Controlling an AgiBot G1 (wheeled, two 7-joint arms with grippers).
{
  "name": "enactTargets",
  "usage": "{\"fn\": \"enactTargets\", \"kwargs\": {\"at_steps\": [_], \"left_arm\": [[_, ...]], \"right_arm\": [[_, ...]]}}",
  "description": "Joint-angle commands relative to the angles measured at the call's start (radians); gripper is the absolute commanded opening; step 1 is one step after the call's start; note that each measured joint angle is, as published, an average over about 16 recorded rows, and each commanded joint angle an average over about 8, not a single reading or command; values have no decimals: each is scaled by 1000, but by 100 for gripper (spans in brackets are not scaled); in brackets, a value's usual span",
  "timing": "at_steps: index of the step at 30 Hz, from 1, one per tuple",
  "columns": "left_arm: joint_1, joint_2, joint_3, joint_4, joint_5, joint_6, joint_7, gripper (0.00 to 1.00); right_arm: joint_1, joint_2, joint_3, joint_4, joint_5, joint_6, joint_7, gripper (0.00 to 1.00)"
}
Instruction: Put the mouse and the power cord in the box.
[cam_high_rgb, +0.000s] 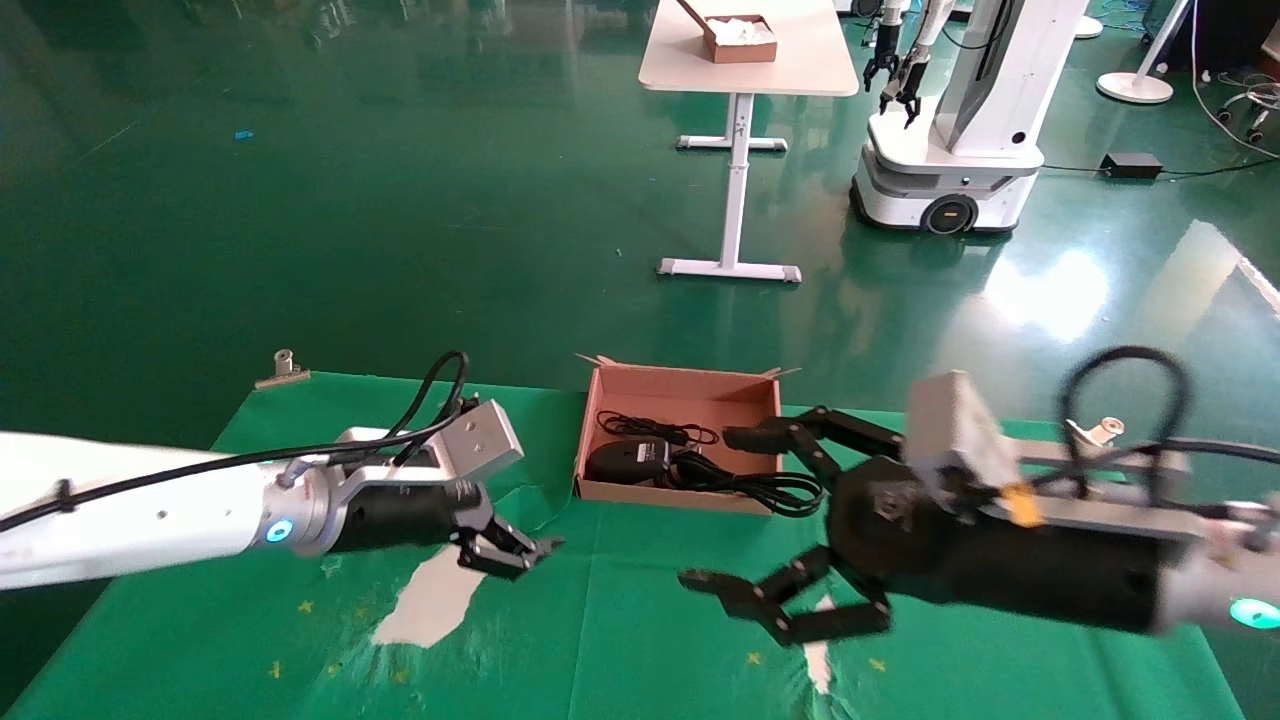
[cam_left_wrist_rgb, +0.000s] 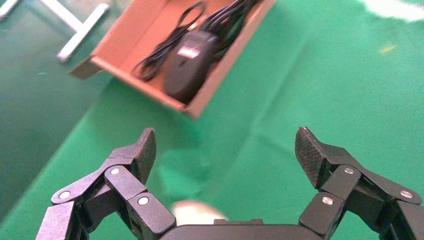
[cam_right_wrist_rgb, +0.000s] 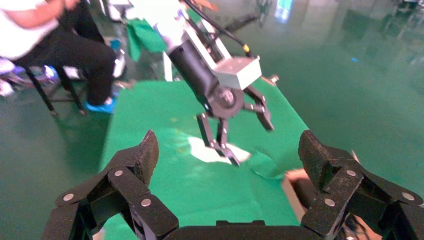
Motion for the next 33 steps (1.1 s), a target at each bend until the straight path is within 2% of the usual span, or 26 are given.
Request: {"fn": "enactTargets", "kwargs": {"at_steps": [1, 14, 33], "left_arm": [[25, -17, -39, -18, -37, 33, 9, 100], [185, -130, -295, -132, -277, 244, 70, 100], [418, -294, -667, -297, -626, 552, 159, 100]], "right_arm": [[-22, 26, 19, 29, 35, -20, 15, 100], [-153, 175, 129, 199, 239, -135, 101, 100], [-160, 184, 134, 208, 253, -142, 106, 100]]}}
